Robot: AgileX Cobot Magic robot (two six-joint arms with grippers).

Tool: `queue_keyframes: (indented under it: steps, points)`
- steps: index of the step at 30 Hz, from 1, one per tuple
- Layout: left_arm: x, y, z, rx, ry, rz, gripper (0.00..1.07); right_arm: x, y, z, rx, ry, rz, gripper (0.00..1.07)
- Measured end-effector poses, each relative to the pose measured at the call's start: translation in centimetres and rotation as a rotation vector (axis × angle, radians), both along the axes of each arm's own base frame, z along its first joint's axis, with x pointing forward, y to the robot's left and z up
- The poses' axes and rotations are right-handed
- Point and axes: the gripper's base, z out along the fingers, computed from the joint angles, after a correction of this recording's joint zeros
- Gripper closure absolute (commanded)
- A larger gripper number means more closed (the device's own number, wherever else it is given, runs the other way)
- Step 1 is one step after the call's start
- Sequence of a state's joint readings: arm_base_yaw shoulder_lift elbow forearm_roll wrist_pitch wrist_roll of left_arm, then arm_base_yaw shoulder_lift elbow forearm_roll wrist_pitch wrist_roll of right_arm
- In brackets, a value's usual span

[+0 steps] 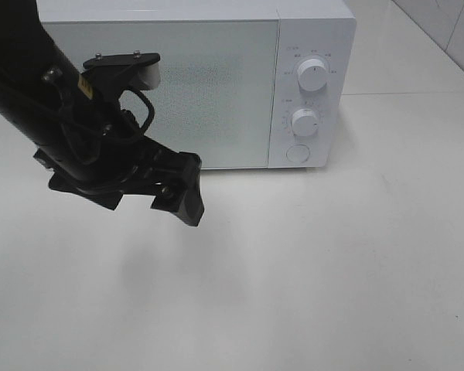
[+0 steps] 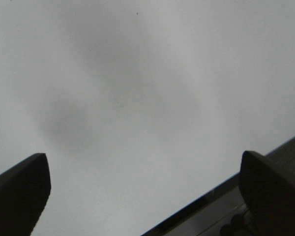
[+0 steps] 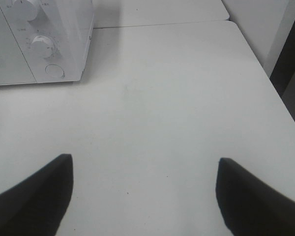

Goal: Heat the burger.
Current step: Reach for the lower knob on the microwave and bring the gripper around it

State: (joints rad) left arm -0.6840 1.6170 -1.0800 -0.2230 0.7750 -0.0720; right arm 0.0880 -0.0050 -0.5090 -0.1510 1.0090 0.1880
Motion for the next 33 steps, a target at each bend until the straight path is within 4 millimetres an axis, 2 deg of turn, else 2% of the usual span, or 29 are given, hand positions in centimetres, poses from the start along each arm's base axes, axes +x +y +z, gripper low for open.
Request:
queue_keyframes:
  steps: [4,8,10,11,13,14,16,17,18,20,21,22,23,24,25,26,28,29,30,31,33]
  points:
    - [-1.0,0.9,0.6,0.052,0.055,-0.071,0.08,0.0,0.0,0.0,0.0,0.0,0.0,0.33]
    - [-0.8,2.1,0.6,0.087,0.106,-0.059,0.08,0.0,0.0,0.0,0.0,0.0,0.0,0.33]
    - [0.0,3.8,0.5,0.114,0.147,-0.013,0.08,0.0,0.0,0.0,0.0,0.0,0.0,0.33]
    - [0.0,3.8,0.5,0.114,0.147,-0.013,0.08,0.0,0.0,0.0,0.0,0.0,0.0,0.33]
    - [0.8,5.6,0.5,0.132,0.187,0.034,0.08,0.0,0.0,0.0,0.0,0.0,0.0,0.33]
    - [0.8,5.6,0.5,0.132,0.187,0.034,0.08,0.0,0.0,0.0,0.0,0.0,0.0,0.33]
    - [1.5,7.6,0.5,0.144,0.22,0.079,0.08,0.0,0.0,0.0,0.0,0.0,0.0,0.33]
    - [1.5,7.6,0.5,0.144,0.22,0.079,0.08,0.0,0.0,0.0,0.0,0.0,0.0,0.33]
    - [1.7,8.7,0.6,0.149,0.238,0.1,0.08,0.0,0.0,0.0,0.0,0.0,0.0,0.33]
    - [1.8,9.2,0.7,0.15,0.242,0.108,0.08,0.0,0.0,0.0,0.0,0.0,0.0,0.33]
    - [1.9,10.5,1.1,0.144,0.235,0.134,0.08,0.0,0.0,0.0,0.0,0.0,0.0,0.33]
    - [1.9,10.5,1.1,0.144,0.235,0.134,0.08,0.0,0.0,0.0,0.0,0.0,0.0,0.33]
    - [1.8,11.1,1.4,0.14,0.226,0.147,0.08,0.0,0.0,0.0,0.0,0.0,0.0,0.33]
    - [1.4,12.6,1.8,0.133,0.216,0.189,0.08,0.0,0.0,0.0,0.0,0.0,0.0,0.33]
    - [1.4,12.6,1.8,0.133,0.216,0.189,0.08,0.0,0.0,0.0,0.0,0.0,0.0,0.33]
    - [0.7,14.4,2.0,0.132,0.207,0.241,0.08,0.0,0.0,0.0,0.0,0.0,0.0,0.33]
    - [0.2,15.2,1.9,0.136,0.208,0.258,0.08,0.0,0.0,0.0,0.0,0.0,0.0,0.33]
    - [-0.9,16.7,1.9,0.135,0.205,0.305,0.08,0.0,0.0,0.0,0.0,0.0,0.0,0.34]
    - [-0.9,16.7,1.9,0.135,0.205,0.305,0.08,0.0,0.0,0.0,0.0,0.0,0.0,0.34]
    - [-2.2,18.1,1.9,0.127,0.197,0.362,0.08,0.0,0.0,0.0,0.0,0.0,0.0,0.34]
    - [-2.7,18.6,2.1,0.12,0.178,0.387,0.08,0.0,0.0,0.0,0.0,0.0,0.0,0.34]
